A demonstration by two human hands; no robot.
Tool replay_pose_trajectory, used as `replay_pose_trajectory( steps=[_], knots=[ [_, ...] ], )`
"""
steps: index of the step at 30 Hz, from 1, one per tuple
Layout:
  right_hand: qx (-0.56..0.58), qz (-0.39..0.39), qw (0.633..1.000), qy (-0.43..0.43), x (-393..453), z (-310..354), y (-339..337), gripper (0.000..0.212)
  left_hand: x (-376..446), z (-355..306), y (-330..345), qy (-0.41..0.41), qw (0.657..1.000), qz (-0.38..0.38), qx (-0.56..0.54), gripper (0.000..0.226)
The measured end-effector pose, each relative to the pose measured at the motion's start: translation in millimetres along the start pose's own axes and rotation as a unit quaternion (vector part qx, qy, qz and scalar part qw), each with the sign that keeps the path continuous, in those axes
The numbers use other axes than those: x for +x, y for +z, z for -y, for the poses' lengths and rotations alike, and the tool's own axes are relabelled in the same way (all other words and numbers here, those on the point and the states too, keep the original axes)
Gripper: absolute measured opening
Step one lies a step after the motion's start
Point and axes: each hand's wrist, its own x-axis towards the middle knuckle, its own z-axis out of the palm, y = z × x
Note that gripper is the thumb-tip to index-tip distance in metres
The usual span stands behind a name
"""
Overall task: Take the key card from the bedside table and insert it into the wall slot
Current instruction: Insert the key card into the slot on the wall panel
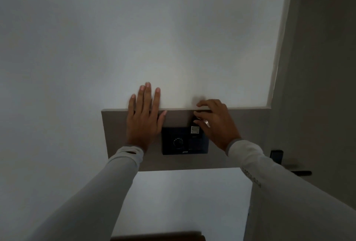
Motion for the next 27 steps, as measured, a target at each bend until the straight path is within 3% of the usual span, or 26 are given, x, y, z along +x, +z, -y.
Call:
replay_pose_trajectory(
  steps=[5, 12, 18, 27],
  knots=[
    [-0.111, -0.004, 0.993, -0.045, -19, 4, 4, 0.039, 0, -1, -1, -0.001, 1.000, 0.009, 0.008, 0.067],
    [-0.137, 0.100, 0.985, 0.026, -37, 19, 12, 0.108, 0, 1, -2, -0.001, 1.000, 0.016, 0.007, 0.068],
    [-0.139, 0.116, 0.983, 0.038, -38, 25, 16, 0.121, 0, 0, -1, -0.002, 1.000, 0.019, 0.011, 0.068],
    [-0.154, 0.132, 0.977, 0.059, -43, 29, 22, 0.122, 0, 1, -2, -0.001, 0.999, 0.036, -0.002, 0.069]
  ],
)
